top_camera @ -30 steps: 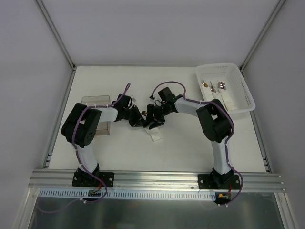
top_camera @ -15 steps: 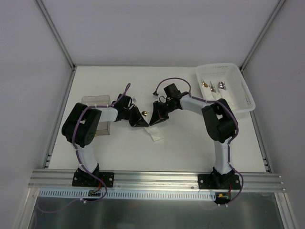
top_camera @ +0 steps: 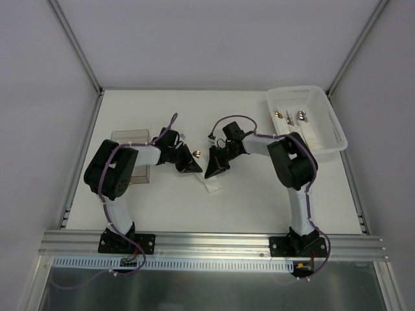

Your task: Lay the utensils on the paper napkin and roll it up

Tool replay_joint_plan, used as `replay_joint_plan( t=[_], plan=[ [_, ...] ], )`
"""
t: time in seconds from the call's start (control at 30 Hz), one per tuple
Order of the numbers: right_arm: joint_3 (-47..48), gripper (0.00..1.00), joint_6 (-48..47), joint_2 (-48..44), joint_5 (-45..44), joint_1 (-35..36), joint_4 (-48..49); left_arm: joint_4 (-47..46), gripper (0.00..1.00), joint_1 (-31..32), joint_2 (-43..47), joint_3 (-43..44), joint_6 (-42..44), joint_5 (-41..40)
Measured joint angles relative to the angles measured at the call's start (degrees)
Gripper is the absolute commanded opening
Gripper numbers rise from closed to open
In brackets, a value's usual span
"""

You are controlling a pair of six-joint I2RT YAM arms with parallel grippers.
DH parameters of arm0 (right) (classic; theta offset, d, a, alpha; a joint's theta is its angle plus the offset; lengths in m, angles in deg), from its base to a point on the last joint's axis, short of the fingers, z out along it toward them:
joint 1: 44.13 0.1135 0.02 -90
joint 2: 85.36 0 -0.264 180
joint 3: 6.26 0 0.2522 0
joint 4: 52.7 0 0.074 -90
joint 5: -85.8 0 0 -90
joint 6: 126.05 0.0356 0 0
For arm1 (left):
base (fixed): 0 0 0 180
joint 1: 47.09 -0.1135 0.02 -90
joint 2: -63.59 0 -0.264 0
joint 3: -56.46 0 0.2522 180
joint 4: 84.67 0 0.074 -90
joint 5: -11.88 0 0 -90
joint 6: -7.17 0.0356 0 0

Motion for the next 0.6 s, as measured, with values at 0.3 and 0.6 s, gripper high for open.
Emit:
replay_joint_plan(
  t=[0.3, 0.6],
  plan=[
    [-0.11, 0.05, 0.81, 0.98, 0.81, 1.03, 1.31, 1.7, 0.06, 0.28, 1.46, -0.11, 0.42, -1.42],
    [0.0, 0.04, 1.51, 1.42, 0.63, 1.36, 1.31, 3.41, 0.07, 0.72, 9.2, -0.55, 1.86, -2.91]
  ],
)
